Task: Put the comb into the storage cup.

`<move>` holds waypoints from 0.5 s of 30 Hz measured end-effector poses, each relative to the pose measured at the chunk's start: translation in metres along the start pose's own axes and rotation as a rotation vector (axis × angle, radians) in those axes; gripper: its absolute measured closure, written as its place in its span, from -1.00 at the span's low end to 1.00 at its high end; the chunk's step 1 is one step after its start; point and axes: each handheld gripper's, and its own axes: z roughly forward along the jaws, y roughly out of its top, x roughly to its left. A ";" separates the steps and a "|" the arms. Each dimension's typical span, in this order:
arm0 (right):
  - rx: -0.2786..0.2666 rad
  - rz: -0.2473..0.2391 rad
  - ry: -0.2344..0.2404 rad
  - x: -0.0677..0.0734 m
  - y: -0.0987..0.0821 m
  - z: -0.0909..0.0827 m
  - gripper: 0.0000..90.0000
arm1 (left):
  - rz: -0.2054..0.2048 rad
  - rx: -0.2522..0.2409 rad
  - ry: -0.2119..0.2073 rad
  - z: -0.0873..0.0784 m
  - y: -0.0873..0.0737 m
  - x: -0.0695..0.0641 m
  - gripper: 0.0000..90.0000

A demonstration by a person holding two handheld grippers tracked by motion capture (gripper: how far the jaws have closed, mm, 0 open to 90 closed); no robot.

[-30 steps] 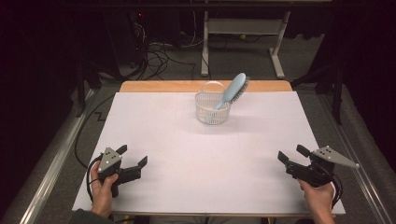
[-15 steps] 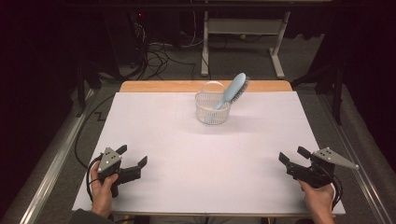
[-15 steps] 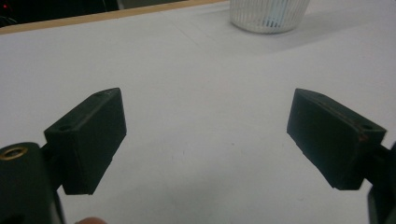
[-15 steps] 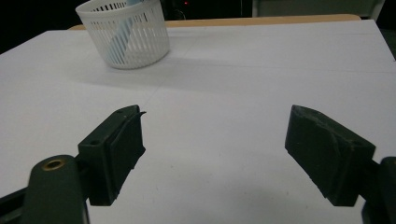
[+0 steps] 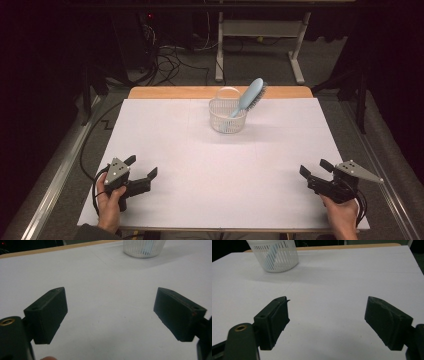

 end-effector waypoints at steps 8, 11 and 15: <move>0.004 0.006 -0.005 -0.001 -0.005 -0.002 -0.56 | -0.002 0.000 0.001 0.000 0.000 0.000 -0.71; 0.009 0.006 -0.003 -0.001 -0.006 -0.002 -0.56 | -0.002 0.001 0.002 0.000 0.000 0.000 -0.71; 0.013 0.007 -0.004 -0.001 -0.007 -0.002 -0.56 | -0.002 0.002 0.001 0.000 0.000 0.000 -0.70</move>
